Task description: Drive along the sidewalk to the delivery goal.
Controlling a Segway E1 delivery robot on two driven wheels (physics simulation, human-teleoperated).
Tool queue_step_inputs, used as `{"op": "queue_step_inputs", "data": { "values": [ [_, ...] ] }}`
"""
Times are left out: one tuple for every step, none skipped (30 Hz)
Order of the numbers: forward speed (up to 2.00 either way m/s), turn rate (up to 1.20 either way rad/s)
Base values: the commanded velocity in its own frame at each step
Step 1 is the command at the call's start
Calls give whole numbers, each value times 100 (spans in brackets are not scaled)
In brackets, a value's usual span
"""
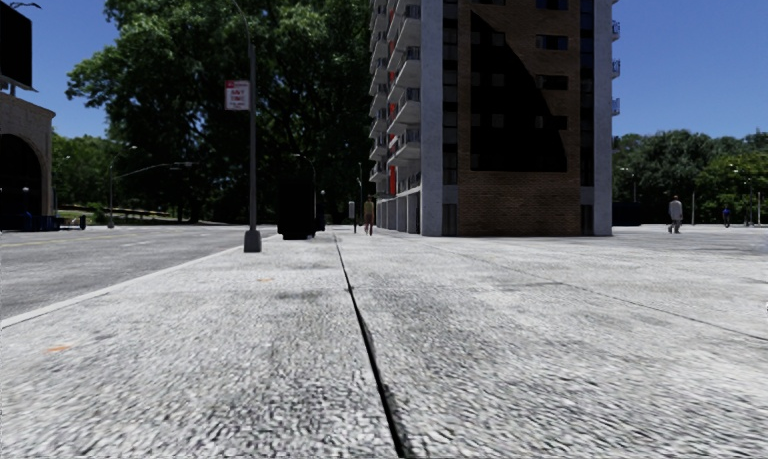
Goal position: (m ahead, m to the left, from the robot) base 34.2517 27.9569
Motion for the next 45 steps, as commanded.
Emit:
{"op": "queue_step_inputs", "data": {
  "values": [
    [200,-43],
    [200,-43],
    [200,-43],
    [200,-43],
    [200,-43],
    [200,-43],
    [200,-43],
    [200,-43],
    [200,-43],
    [200,-43],
    [200,-43],
    [200,-43],
    [200,-43],
    [200,-43],
    [200,-43],
    [200,-43],
    [200,-41],
    [200,-30],
    [200,-30],
    [200,-7],
    [200,-1],
    [200,0],
    [200,0],
    [200,0],
    [200,0],
    [200,0],
    [200,0],
    [200,0],
    [200,0],
    [200,0],
    [200,0],
    [200,0],
    [200,0],
    [200,0],
    [200,0],
    [200,0],
    [200,0],
    [200,0],
    [200,0],
    [200,0],
    [200,0],
    [200,0],
    [200,0],
    [200,0],
    [200,0]
  ]
}}
